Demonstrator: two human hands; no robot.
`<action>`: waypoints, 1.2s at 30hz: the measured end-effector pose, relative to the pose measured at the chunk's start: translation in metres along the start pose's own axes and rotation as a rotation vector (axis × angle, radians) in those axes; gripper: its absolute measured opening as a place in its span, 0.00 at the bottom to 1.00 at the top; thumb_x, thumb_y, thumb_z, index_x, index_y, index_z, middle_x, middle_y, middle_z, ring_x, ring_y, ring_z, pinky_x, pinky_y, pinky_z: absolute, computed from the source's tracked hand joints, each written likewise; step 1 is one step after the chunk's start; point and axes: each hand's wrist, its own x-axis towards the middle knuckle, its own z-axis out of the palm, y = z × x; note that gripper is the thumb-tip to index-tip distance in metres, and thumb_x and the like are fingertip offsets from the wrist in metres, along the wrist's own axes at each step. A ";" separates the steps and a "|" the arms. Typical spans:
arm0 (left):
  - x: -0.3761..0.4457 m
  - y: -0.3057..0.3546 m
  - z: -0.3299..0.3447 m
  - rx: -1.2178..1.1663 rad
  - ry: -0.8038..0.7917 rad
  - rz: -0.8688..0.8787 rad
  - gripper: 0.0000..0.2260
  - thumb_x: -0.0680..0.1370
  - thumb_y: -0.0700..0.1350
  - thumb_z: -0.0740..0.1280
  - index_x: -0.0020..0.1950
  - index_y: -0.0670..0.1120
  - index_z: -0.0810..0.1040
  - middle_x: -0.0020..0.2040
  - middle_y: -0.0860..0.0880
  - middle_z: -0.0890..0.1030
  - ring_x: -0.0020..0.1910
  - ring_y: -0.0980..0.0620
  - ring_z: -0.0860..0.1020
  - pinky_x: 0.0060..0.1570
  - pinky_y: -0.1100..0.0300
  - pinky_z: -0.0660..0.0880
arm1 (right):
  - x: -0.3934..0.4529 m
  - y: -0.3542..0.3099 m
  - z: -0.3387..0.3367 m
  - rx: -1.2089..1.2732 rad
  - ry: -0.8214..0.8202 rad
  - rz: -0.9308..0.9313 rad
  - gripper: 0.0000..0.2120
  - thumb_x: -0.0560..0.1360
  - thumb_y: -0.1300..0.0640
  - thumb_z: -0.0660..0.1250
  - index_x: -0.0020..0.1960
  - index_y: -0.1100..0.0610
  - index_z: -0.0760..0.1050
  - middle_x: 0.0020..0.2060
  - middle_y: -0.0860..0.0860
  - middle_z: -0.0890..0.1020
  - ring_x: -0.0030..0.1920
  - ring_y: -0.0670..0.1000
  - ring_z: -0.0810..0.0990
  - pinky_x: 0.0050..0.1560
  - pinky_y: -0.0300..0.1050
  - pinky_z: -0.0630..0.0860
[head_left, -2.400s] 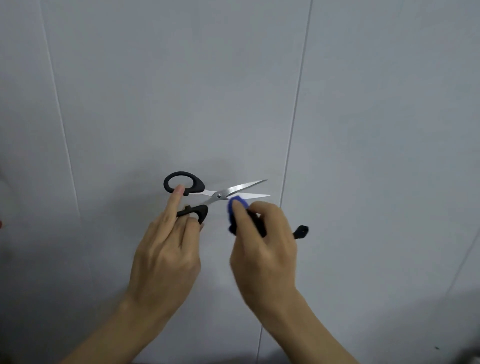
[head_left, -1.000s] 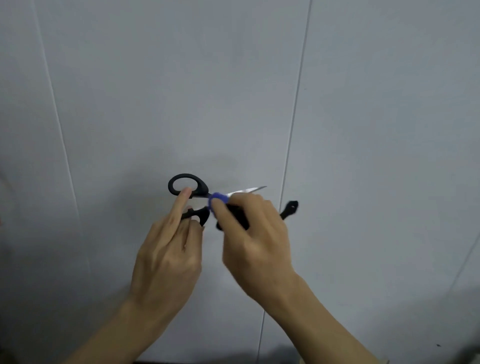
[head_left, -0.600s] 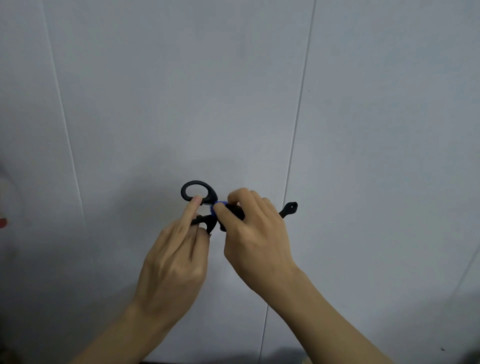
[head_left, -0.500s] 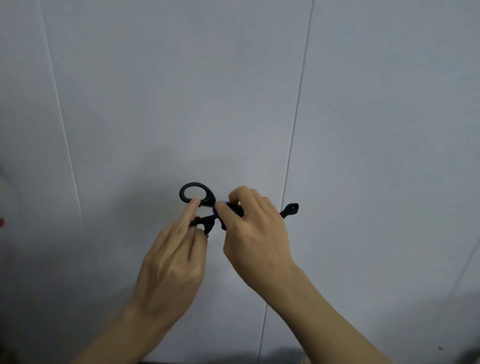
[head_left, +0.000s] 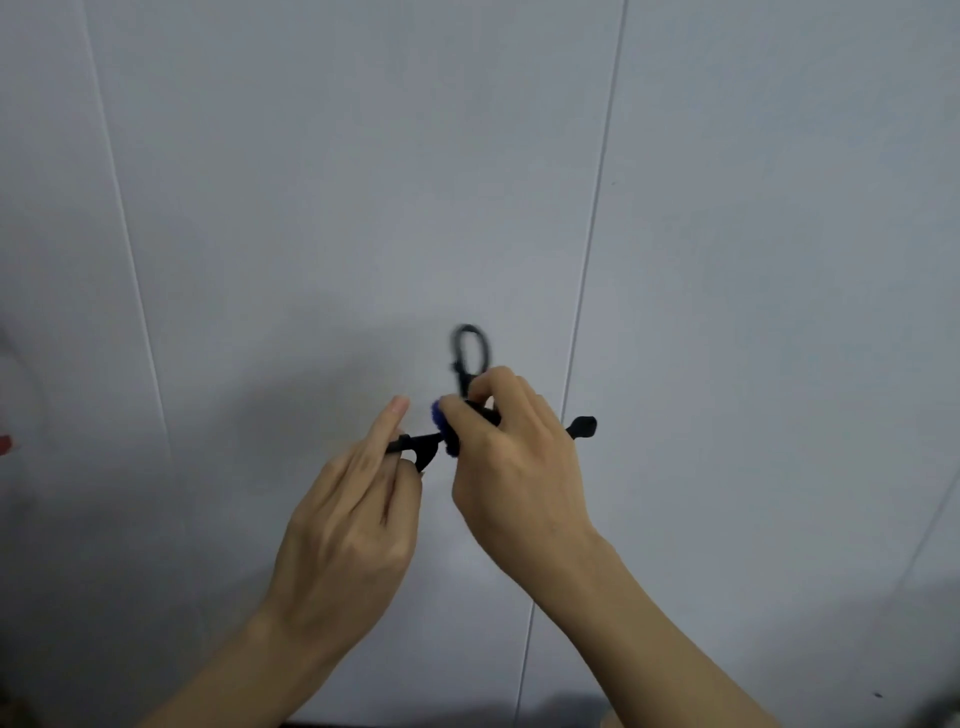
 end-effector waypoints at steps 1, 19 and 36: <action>-0.001 0.000 0.000 -0.006 -0.007 -0.001 0.10 0.75 0.29 0.63 0.36 0.36 0.78 0.46 0.33 0.83 0.65 0.40 0.74 0.48 0.52 0.69 | 0.000 0.003 0.000 0.005 -0.007 0.023 0.10 0.64 0.72 0.71 0.41 0.59 0.79 0.38 0.52 0.74 0.33 0.52 0.70 0.31 0.42 0.63; 0.002 -0.002 -0.006 -0.096 0.094 -0.125 0.09 0.77 0.33 0.64 0.37 0.37 0.79 0.38 0.41 0.84 0.60 0.42 0.79 0.41 0.55 0.68 | -0.024 0.009 -0.004 0.035 0.057 -0.113 0.10 0.70 0.71 0.70 0.50 0.62 0.82 0.40 0.54 0.78 0.37 0.53 0.72 0.34 0.47 0.71; 0.006 -0.004 -0.014 -0.054 0.178 -0.159 0.09 0.77 0.37 0.66 0.43 0.34 0.83 0.48 0.35 0.84 0.43 0.41 0.85 0.44 0.54 0.72 | -0.043 -0.004 -0.020 -0.003 0.008 -0.194 0.10 0.77 0.68 0.61 0.49 0.62 0.82 0.39 0.54 0.78 0.36 0.53 0.72 0.35 0.47 0.69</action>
